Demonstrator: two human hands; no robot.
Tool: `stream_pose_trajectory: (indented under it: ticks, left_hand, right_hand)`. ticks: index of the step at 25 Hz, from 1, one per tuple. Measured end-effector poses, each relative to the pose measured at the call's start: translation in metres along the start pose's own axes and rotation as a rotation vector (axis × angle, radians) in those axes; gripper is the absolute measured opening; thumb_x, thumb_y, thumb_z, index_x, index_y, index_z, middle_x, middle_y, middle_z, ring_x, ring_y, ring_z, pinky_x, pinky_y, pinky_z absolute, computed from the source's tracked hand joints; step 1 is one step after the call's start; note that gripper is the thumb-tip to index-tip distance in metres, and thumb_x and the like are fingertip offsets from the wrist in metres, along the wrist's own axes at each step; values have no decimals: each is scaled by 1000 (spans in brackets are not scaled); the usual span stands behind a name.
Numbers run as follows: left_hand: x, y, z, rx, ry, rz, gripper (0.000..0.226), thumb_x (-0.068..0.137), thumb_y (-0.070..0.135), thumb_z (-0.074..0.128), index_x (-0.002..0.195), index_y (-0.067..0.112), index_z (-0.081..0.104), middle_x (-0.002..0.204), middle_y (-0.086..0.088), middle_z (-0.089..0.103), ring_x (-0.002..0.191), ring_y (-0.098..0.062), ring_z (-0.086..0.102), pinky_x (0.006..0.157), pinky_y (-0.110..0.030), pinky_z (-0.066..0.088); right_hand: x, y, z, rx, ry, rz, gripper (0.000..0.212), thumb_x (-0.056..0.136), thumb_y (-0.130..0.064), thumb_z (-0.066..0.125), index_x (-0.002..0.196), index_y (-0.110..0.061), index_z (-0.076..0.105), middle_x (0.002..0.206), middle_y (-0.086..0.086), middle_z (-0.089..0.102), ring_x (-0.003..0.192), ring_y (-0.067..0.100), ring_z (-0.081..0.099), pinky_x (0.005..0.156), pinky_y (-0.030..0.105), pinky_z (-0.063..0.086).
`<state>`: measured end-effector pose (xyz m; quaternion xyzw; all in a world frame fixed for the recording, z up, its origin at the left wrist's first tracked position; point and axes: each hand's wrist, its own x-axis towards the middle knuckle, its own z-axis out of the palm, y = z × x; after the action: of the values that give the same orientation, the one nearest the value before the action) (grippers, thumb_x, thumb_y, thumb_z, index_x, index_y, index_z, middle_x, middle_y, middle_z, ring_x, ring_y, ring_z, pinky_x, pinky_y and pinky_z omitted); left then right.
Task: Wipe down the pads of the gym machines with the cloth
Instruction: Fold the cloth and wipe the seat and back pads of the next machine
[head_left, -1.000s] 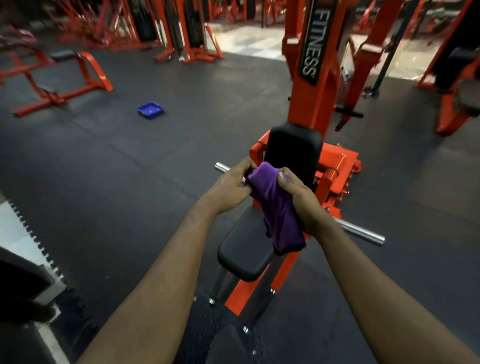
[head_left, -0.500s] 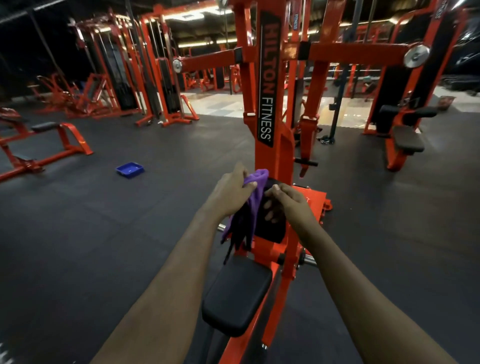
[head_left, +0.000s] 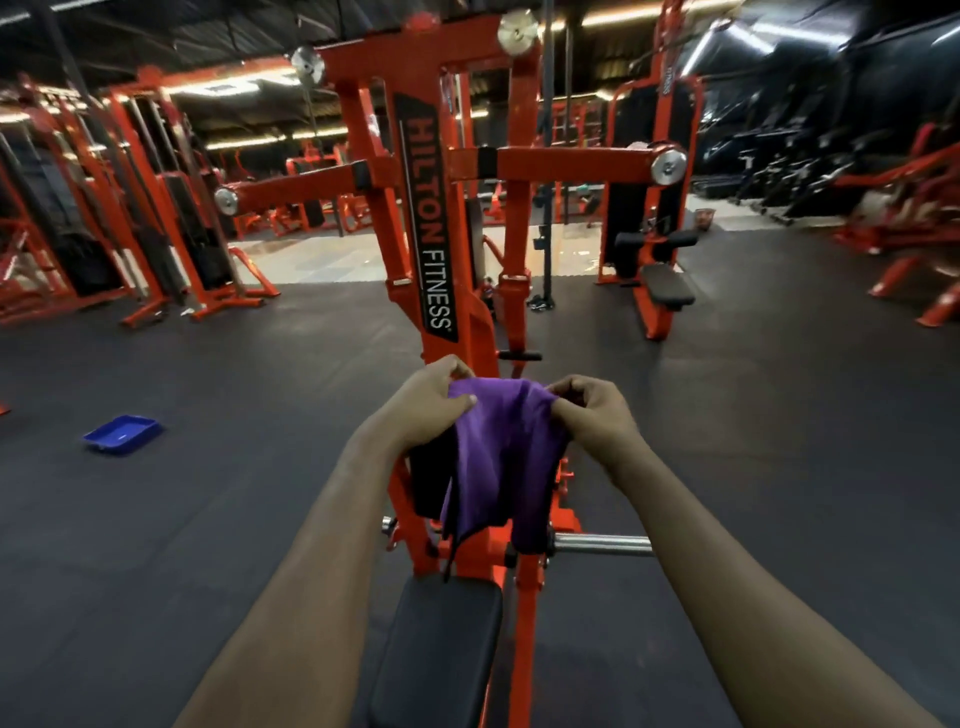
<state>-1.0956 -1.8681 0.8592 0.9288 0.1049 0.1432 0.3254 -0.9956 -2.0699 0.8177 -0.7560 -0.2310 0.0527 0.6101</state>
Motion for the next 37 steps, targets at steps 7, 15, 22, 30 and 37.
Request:
stream_pose_trajectory:
  ticks: [7,15,22,30,37]
  left_hand:
    - [19,-21,13,-18,482,-28,7,87,8,72,84,8,65,78,-4,63,80,-26,61,68,-31,40]
    - [3,39,55,-339,870,294,18,106,14,43,105,-1,52,93,-2,52,83,-7,46,74,-17,31]
    - [28,84,100,-335,355,79,25,105,20,47,110,-4,49,103,-35,64,99,-50,59,77,-46,39]
    - [11,229,181,-396,-121,478,11,100,19,60,94,10,63,78,-1,65,67,-10,63,55,-12,42]
    - [16,329,261,-494,-464,632,24,100,-6,43,100,4,65,83,-22,68,61,-26,72,54,-38,61]
  right_hand:
    - [1,37,-74,-161,541,164,4,83,-16,76,86,-16,75,84,4,74,83,22,69,83,39,57]
    - [-61,3,-78,4,1003,-20,15,107,-23,44,98,-13,48,79,-8,53,70,3,49,58,15,36]
    - [-91,9,-142,-135,1066,312,21,103,-27,53,109,-7,56,100,8,62,89,26,57,75,28,39]
    - [-113,1,-193,-104,742,26,3,93,-12,71,95,-14,70,88,0,75,75,16,72,66,29,61]
    - [-148,30,-328,-28,730,17,11,96,-9,68,106,-8,73,95,8,78,89,22,76,76,45,63]
